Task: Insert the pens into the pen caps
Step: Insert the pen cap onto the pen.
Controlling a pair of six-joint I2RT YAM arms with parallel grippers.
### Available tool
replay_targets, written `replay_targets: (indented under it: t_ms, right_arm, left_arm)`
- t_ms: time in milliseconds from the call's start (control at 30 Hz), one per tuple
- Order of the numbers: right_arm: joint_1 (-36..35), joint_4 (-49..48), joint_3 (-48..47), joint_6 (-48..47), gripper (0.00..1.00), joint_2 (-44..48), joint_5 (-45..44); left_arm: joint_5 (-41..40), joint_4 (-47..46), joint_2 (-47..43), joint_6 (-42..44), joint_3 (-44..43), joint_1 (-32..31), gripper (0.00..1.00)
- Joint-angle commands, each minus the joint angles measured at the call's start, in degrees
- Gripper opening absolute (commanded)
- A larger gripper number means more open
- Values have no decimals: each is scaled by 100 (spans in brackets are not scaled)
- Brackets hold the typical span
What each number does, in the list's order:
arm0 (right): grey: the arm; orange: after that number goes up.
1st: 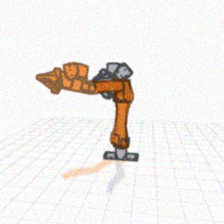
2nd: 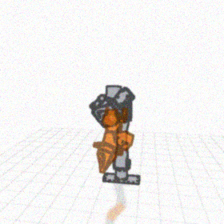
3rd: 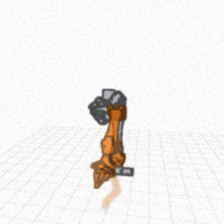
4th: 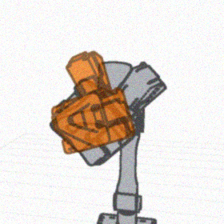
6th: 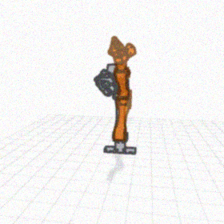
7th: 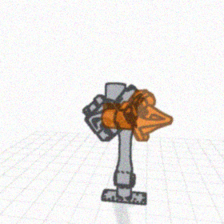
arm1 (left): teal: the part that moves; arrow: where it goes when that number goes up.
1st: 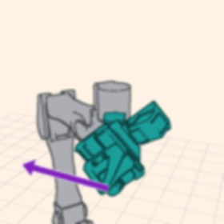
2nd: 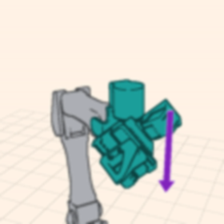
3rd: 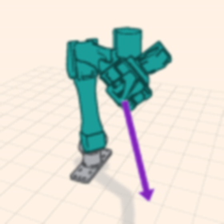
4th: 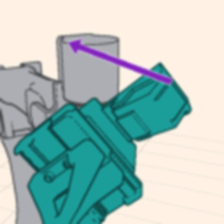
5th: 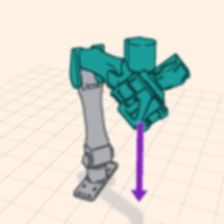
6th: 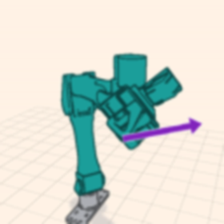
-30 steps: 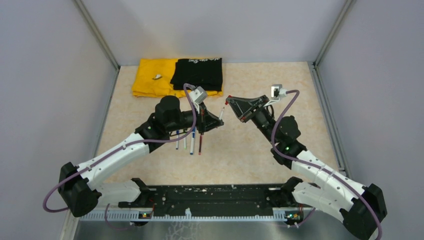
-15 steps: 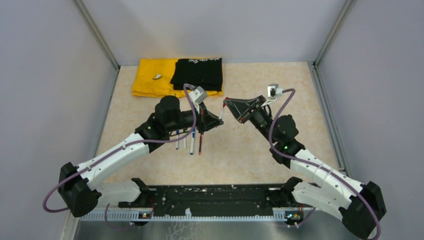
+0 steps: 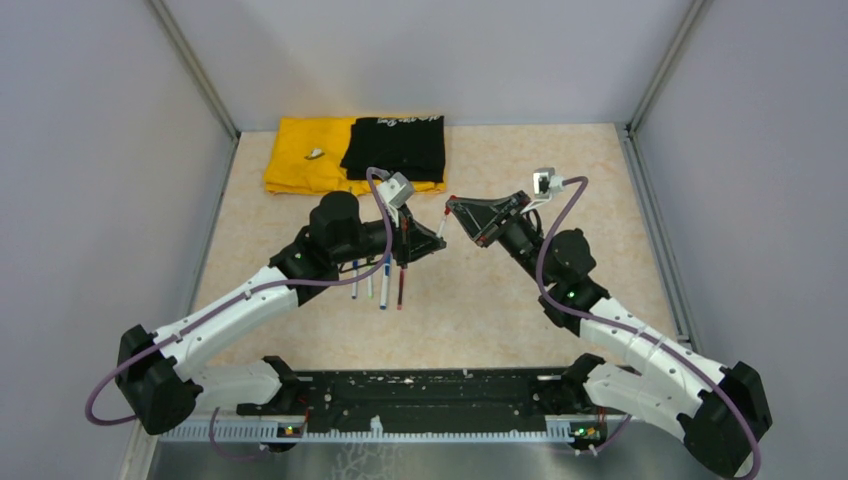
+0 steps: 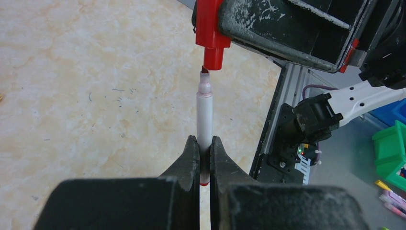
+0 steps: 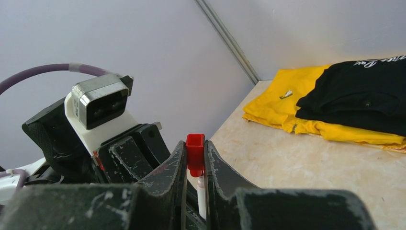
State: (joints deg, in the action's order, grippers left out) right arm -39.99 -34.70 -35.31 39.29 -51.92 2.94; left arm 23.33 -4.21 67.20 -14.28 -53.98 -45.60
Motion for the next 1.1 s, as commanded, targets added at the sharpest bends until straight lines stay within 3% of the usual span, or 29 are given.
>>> replay_targets:
  t_ms: [0,1067]
  right_arm:
    - [26,-137,-215,14,0,-42,137]
    - [26,115,-552,3,0,-13,-389]
  left_arm:
    - [-32,-151,-134,92,-131,-34,0]
    - [-4,-89,-88,128,-166,-28,0]
